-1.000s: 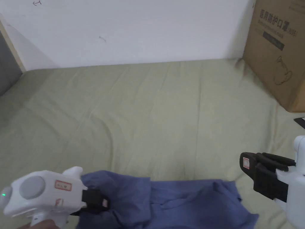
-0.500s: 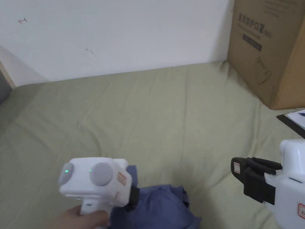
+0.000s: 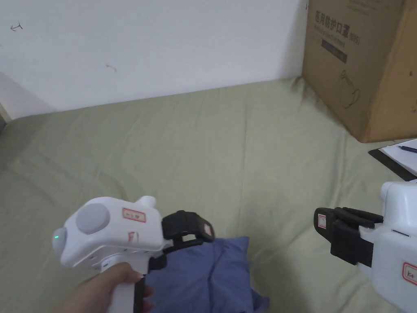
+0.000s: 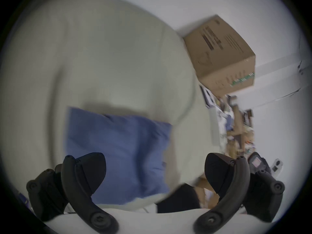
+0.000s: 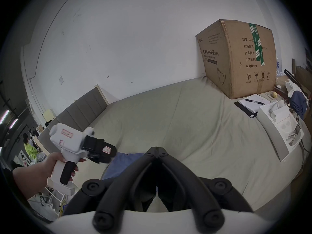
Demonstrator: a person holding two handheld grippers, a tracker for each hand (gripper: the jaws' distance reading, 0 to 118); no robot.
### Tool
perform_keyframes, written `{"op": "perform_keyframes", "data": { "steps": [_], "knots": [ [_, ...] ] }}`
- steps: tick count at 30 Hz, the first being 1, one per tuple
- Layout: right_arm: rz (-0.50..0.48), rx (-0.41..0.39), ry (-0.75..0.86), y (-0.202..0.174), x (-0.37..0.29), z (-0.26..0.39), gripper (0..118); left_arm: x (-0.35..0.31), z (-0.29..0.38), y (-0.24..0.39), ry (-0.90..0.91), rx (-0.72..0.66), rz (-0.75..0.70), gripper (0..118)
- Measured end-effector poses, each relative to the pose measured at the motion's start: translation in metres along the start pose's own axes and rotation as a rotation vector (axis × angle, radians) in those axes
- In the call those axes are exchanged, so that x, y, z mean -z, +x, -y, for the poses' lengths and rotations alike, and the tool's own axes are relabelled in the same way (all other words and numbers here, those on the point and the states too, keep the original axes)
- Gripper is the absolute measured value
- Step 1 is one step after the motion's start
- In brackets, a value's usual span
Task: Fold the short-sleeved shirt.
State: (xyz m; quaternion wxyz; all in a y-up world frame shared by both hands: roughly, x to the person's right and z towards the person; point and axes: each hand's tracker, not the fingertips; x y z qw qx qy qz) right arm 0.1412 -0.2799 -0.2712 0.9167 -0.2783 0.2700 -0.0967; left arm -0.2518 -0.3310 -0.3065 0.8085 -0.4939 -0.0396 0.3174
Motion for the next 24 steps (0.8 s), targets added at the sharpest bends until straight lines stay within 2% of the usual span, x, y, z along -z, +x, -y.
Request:
{"op": "perform_keyframes", "data": {
  "steps": [1,2,3,4,6,9,13,16,17,20,22,24],
  "knots": [
    [-0.001,0.004,-0.001,0.000,0.001,0.000,0,-0.007,0.003,-0.003,0.046,0.025,-0.046,105],
    [-0.003,0.009,-0.003,0.000,0.001,0.001,0,-0.010,0.005,-0.005,0.061,0.052,-0.065,67],
    [-0.005,0.013,-0.005,0.001,0.001,0.001,0,-0.010,0.007,-0.004,0.072,0.077,-0.073,19],
    [-0.007,0.015,-0.008,0.001,0.002,0.002,0,-0.006,0.010,-0.002,0.062,0.107,-0.096,0],
    [-0.006,0.014,-0.015,0.002,0.002,0.003,0,0.011,0.020,0.003,0.046,0.136,-0.113,0],
    [-0.003,0.010,-0.023,0.002,0.003,0.003,0,0.047,0.033,0.016,-0.060,0.173,-0.018,0],
    [0.005,0.012,-0.029,0.005,0.004,0.003,0,0.107,0.056,0.045,-0.148,0.267,-0.076,0],
    [0.009,0.015,-0.033,0.006,0.005,0.004,0,0.146,0.075,0.056,-0.202,0.276,-0.101,0],
    [0.012,0.014,-0.036,0.006,0.005,0.004,0,0.156,0.080,0.056,-0.239,0.264,-0.115,0],
    [0.011,0.017,-0.039,0.006,0.006,0.005,0,0.163,0.078,0.054,-0.189,0.172,-0.038,0],
    [0.006,0.025,-0.037,0.005,0.006,0.006,0,0.153,0.074,0.052,-0.175,0.069,0.065,0],
    [-0.009,0.034,-0.033,0.003,0.003,0.005,0,0.123,0.074,0.053,-0.081,0.034,0.195,0]
  ]
}}
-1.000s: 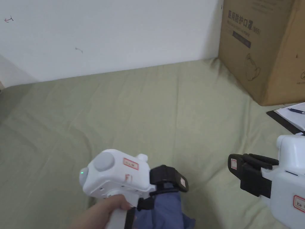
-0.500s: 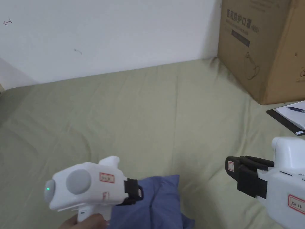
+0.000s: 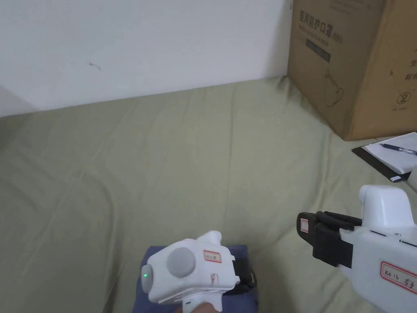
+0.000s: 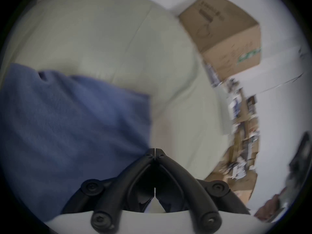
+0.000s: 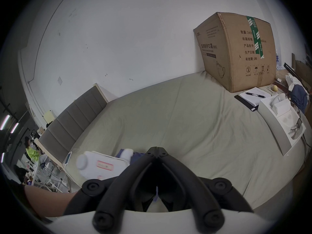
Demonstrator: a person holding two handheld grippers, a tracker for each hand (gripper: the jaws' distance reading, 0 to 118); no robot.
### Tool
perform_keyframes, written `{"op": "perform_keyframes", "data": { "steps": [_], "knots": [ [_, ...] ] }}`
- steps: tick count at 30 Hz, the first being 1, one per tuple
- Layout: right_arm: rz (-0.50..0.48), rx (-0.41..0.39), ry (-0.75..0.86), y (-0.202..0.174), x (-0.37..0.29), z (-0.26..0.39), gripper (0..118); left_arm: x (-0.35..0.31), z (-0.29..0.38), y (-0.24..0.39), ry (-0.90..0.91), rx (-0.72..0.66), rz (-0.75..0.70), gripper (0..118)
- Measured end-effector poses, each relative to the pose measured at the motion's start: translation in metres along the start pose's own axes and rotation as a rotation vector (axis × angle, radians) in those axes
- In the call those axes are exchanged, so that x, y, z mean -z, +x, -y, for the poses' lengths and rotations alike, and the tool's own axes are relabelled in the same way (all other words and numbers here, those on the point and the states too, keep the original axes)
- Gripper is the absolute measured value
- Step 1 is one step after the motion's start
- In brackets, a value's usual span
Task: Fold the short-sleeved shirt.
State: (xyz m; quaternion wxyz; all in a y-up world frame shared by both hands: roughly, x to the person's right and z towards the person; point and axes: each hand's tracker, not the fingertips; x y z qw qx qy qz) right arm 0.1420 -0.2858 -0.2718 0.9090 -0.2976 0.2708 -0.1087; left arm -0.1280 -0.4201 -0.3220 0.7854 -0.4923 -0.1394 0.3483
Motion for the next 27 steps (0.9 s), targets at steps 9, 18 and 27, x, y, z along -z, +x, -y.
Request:
{"op": "perform_keyframes", "data": {
  "steps": [9,18,27],
  "knots": [
    [-0.063,-0.106,0.217,-0.033,-0.047,-0.033,0,-0.224,0.031,0.064,0.742,0.402,-0.226,0],
    [0.115,-0.326,0.666,-0.095,-0.099,-0.028,0,-0.298,0.092,0.070,1.171,0.540,-0.575,0],
    [0.384,-0.331,0.573,-0.074,-0.070,0.021,0,-0.270,0.122,0.036,1.175,0.480,-0.616,0]
  ]
}}
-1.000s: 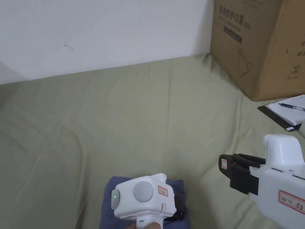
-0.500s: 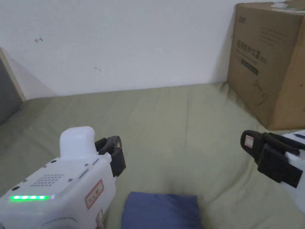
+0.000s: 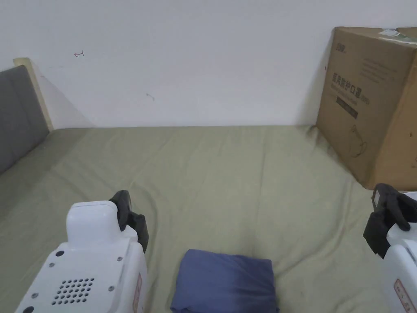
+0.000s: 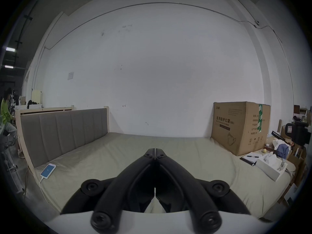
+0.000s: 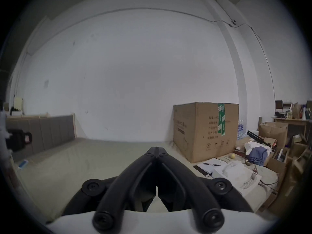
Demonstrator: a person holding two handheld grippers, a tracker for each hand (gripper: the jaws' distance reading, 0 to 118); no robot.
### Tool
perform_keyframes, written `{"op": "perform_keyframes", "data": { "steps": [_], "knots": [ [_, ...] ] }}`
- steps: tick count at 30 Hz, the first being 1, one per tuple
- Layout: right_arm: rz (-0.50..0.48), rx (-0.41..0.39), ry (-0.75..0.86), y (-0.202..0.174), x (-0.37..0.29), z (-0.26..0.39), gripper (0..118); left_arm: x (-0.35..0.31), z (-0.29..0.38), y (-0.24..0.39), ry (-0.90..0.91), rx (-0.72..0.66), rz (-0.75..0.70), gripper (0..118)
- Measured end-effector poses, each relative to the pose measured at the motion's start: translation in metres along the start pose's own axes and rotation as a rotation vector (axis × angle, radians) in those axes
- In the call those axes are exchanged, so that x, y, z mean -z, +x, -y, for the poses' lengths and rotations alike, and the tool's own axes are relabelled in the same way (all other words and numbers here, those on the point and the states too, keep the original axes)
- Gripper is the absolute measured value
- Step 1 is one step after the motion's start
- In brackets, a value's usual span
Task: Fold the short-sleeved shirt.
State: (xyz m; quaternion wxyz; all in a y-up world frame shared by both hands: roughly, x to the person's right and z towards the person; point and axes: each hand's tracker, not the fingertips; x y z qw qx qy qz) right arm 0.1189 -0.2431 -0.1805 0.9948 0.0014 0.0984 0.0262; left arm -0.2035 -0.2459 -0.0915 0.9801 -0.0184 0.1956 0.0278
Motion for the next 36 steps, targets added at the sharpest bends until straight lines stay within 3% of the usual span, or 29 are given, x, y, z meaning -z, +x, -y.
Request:
{"op": "perform_keyframes", "data": {
  "steps": [13,17,20,22,25,26,28,29,31,33,34,36],
  "knots": [
    [-0.002,0.052,-0.012,0.009,-0.006,-0.002,0,-0.003,0.001,0.008,-0.012,0.024,0.006,0],
    [-0.039,0.084,-0.053,0.013,0.004,-0.006,0,-0.001,-0.004,0.004,-0.025,0.030,0.008,0],
    [-0.152,0.101,-0.114,0.012,0.022,-0.016,0,0.007,-0.015,-0.011,-0.098,0.008,0.058,0],
    [-0.234,0.060,-0.249,0.000,0.051,-0.017,0,0.017,-0.020,-0.023,-0.180,-0.014,0.095,0],
    [-0.409,0.053,-0.632,-0.027,0.111,0.014,0,0.035,-0.009,-0.037,-0.347,-0.105,0.158,0],
    [-0.471,0.095,-0.773,-0.034,0.129,0.033,0,0.040,-0.003,-0.040,-0.388,-0.144,0.181,0],
    [-0.581,0.256,-1.003,-0.043,0.158,0.085,0,0.051,0.014,-0.045,-0.463,-0.208,0.218,0],
    [-0.565,0.247,-1.066,-0.048,0.165,0.106,0,0.056,0.022,-0.046,-0.497,-0.219,0.220,0],
    [-0.506,0.092,-1.190,-0.061,0.175,0.141,0,0.072,0.041,-0.047,-0.572,-0.219,0.222,0],
    [-0.517,-0.053,-1.271,-0.074,0.174,0.174,0,0.095,0.060,-0.052,-0.675,-0.235,0.244,0],
    [-0.515,-0.081,-1.300,-0.078,0.175,0.185,0,0.106,0.069,-0.055,-0.724,-0.265,0.261,0],
    [-0.518,-0.058,-1.290,-0.080,0.175,0.194,0,0.134,0.089,-0.064,-0.829,-0.366,0.340,0]
  ]
}}
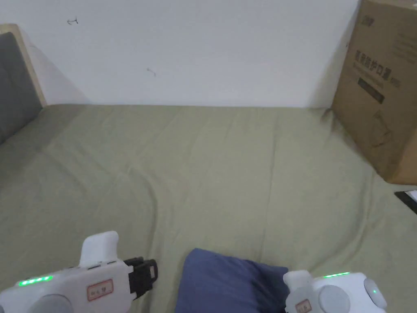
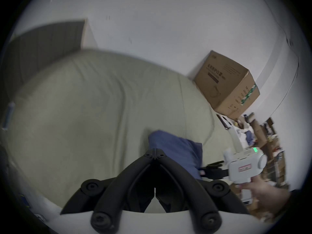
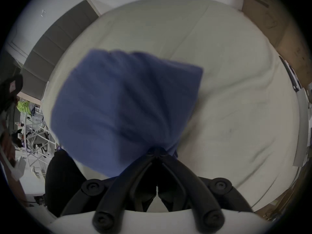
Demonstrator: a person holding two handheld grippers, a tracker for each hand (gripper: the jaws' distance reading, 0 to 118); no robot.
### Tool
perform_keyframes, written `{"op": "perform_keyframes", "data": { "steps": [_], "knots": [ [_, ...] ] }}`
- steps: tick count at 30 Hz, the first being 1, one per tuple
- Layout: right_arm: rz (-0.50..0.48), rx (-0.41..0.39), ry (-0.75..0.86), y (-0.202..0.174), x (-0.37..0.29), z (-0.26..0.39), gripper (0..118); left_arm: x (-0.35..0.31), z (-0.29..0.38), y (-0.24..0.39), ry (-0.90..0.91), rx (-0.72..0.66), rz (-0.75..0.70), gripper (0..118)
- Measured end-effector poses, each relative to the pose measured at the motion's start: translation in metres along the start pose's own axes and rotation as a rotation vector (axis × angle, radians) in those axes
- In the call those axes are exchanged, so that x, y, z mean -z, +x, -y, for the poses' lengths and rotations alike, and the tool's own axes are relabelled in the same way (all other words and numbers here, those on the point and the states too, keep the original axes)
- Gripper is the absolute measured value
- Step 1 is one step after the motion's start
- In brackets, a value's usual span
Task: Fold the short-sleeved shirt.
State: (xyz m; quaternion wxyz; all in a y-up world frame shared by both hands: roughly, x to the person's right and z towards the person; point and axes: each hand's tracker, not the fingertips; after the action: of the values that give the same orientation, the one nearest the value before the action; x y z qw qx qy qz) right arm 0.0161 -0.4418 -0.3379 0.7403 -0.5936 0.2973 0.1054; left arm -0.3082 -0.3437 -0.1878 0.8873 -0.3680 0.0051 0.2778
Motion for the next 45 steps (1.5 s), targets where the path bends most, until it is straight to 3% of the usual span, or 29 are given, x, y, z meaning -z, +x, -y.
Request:
{"op": "perform_keyframes", "data": {
  "steps": [3,4,6,7,8,11,16,19,22,23,24,25,26,28,33,38,45],
  "knots": [
    [-0.011,0.042,-0.003,0.004,-0.002,-0.006,0,0.043,-0.013,-0.034,-0.159,-0.144,0.157,4],
    [-0.017,0.049,-0.009,0.005,-0.002,-0.007,0,0.059,-0.015,-0.046,-0.214,-0.187,0.195,18],
    [-0.026,0.050,-0.009,0.007,-0.003,-0.005,0,0.084,-0.017,-0.061,-0.295,-0.232,0.239,88],
    [-0.031,0.050,-0.007,0.008,-0.003,-0.004,0,0.098,-0.017,-0.068,-0.328,-0.231,0.261,111],
    [-0.035,0.050,-0.006,0.009,-0.003,-0.004,0,0.110,-0.016,-0.072,-0.364,-0.225,0.270,118],
    [-0.046,0.054,-0.002,0.010,-0.003,-0.002,0,0.138,-0.016,-0.082,-0.428,-0.264,0.355,118],
    [-0.072,0.076,-0.004,0.015,0.002,-0.002,0,0.195,0.009,-0.070,-0.664,-0.527,0.745,118],
    [-0.090,0.095,0.001,0.019,0.002,0.001,0,0.206,0.010,-0.059,-0.644,-0.400,0.645,118],
    [-0.103,0.105,0.013,0.021,0.001,0.004,0,0.194,0.004,-0.051,-0.629,-0.361,0.610,117],
    [-0.108,0.110,0.017,0.022,0.001,0.005,0,0.188,0.002,-0.048,-0.624,-0.290,0.549,105],
    [-0.113,0.118,0.023,0.022,0.000,0.006,0,0.180,0.000,-0.044,-0.588,-0.194,0.476,79],
    [-0.118,0.128,0.030,0.024,0.000,0.007,0,0.173,0.000,-0.040,-0.551,-0.099,0.344,38],
    [-0.133,0.142,0.045,0.025,-0.001,0.009,0,0.170,0.003,-0.036,-0.553,-0.111,0.344,30],
    [-0.135,0.161,0.057,0.025,-0.003,0.013,0,0.167,0.006,-0.038,-0.550,-0.230,0.386,30],
    [-0.114,0.180,0.126,0.020,-0.025,0.018,0,0.141,-0.001,-0.016,-0.468,-0.075,0.305,27],
    [-0.089,0.147,0.183,0.005,-0.055,0.022,0,0.066,-0.036,-0.024,-0.361,0.016,0.259,27],
    [-0.119,0.136,0.164,-0.033,-0.059,0.017,0,-0.041,-0.095,-0.136,-0.341,0.085,-0.075,27]
  ]
}}
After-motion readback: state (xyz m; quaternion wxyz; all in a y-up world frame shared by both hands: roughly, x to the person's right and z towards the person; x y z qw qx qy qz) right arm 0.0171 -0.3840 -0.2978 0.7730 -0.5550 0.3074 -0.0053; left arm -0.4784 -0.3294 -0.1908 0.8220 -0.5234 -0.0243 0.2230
